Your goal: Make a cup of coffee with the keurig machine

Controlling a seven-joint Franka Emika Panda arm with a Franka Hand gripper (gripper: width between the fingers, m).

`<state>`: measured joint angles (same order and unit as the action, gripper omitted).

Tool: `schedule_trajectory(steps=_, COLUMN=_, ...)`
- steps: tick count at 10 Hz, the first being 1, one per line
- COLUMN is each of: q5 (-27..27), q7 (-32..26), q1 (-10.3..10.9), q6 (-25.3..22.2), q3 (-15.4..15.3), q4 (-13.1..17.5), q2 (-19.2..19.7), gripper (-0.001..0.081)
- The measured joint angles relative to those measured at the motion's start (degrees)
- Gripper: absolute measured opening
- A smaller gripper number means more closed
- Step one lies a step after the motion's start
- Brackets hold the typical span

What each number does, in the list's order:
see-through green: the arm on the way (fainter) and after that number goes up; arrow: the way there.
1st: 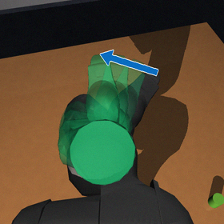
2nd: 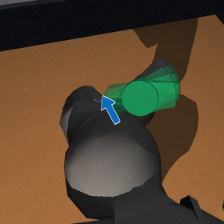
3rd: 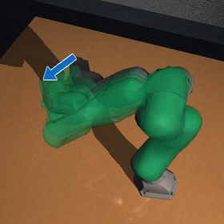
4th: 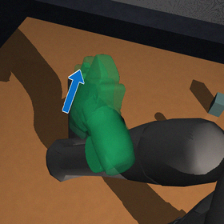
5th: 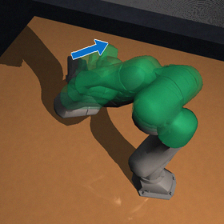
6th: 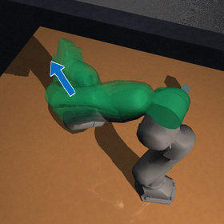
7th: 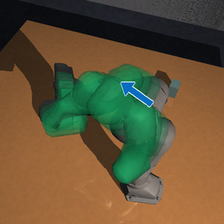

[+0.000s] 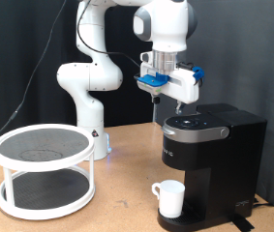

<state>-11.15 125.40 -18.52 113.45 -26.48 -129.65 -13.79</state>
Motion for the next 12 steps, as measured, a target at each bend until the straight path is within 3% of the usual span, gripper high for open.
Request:
schedule_trajectory(steps=6, q5=0.0, q7=0.2, q1=0.0, q6=0.5, q3=-0.8, q4=-1.5, q2=0.1, gripper=0.0734)
schedule_trajectory(steps=12, q5=-0.2, q7=1.6, q1=-0.3, q6=-1.3, q3=-0.7, q4=0.0, q2=1.4, gripper=0.0734)
